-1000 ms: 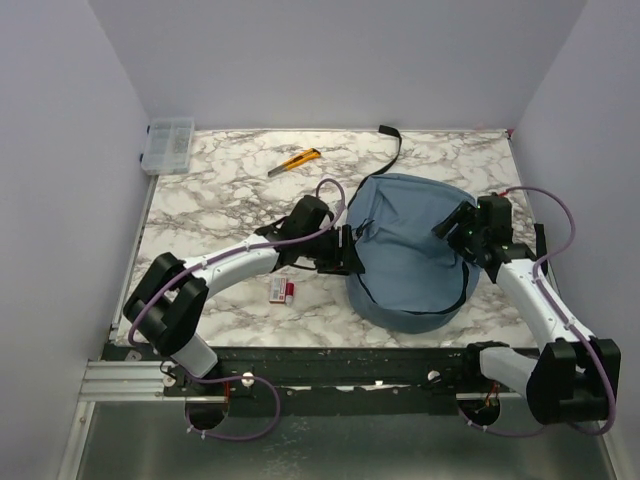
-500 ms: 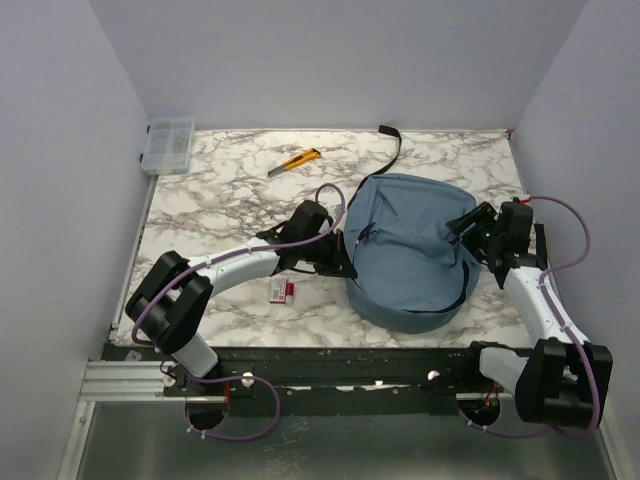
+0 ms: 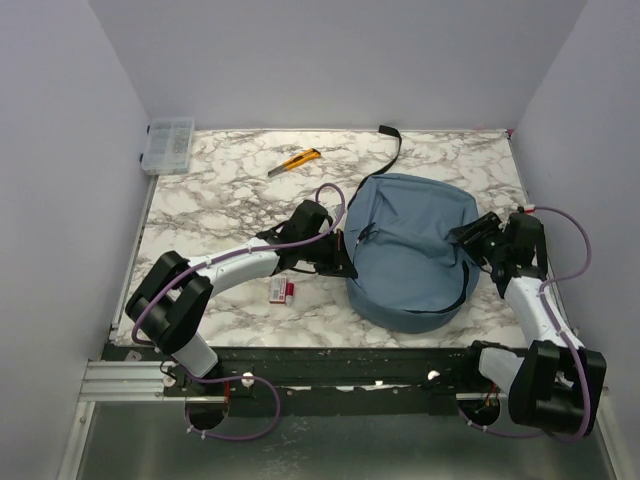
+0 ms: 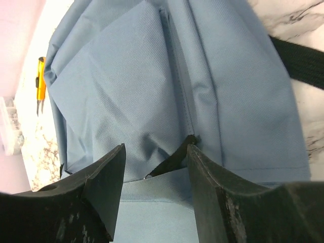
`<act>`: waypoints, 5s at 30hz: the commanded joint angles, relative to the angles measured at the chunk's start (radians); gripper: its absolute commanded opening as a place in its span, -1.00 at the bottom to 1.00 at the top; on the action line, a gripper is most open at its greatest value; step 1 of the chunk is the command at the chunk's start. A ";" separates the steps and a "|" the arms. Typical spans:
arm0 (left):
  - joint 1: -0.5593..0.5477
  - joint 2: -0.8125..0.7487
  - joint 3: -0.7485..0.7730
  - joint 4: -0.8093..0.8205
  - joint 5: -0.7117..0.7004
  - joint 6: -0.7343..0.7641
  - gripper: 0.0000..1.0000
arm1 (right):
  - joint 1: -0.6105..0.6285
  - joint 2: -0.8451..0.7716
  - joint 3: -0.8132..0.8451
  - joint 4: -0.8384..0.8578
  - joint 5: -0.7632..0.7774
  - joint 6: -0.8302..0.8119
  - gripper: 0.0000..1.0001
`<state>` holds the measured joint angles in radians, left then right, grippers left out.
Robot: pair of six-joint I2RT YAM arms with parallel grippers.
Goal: Pack the student bag
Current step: Unzip the student bag at the center of the board, then pick up the stationery from the center of the board.
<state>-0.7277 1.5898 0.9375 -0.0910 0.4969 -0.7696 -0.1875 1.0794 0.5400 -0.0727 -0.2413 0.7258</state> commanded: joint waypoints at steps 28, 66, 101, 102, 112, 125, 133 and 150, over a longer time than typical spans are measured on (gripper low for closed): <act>0.002 -0.004 0.004 0.014 0.041 0.021 -0.73 | -0.182 0.049 -0.153 0.363 -0.319 0.081 -0.52; 0.002 -0.036 0.036 0.023 0.044 0.032 -1.00 | 0.600 0.437 0.306 0.286 0.145 0.093 -0.99; 0.126 0.119 0.193 -0.147 0.177 0.088 -1.00 | 0.445 0.029 -0.083 0.293 0.201 -0.205 -0.59; 0.130 0.135 0.211 -0.163 0.186 0.091 -1.00 | 0.445 0.035 -0.108 0.320 0.234 -0.219 -0.60; 0.184 0.190 0.325 -0.256 0.171 0.132 -1.00 | 0.444 0.099 -0.206 0.480 0.194 -0.118 -0.52; 0.209 0.056 0.359 -0.375 0.097 0.308 0.15 | 0.494 0.166 0.040 0.165 0.204 -0.180 -0.15; 0.214 -0.215 0.152 -0.405 -0.036 0.356 0.49 | 0.494 0.056 0.160 -0.065 0.196 -0.301 0.04; 0.154 -0.286 -0.119 -0.419 -0.353 0.210 -0.02 | 0.494 -0.042 0.186 -0.165 0.179 -0.324 0.07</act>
<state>-0.5545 1.2953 0.8341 -0.5144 0.2848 -0.5282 0.3019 1.0729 0.7319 -0.1959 -0.0631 0.4171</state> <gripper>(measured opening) 0.513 0.535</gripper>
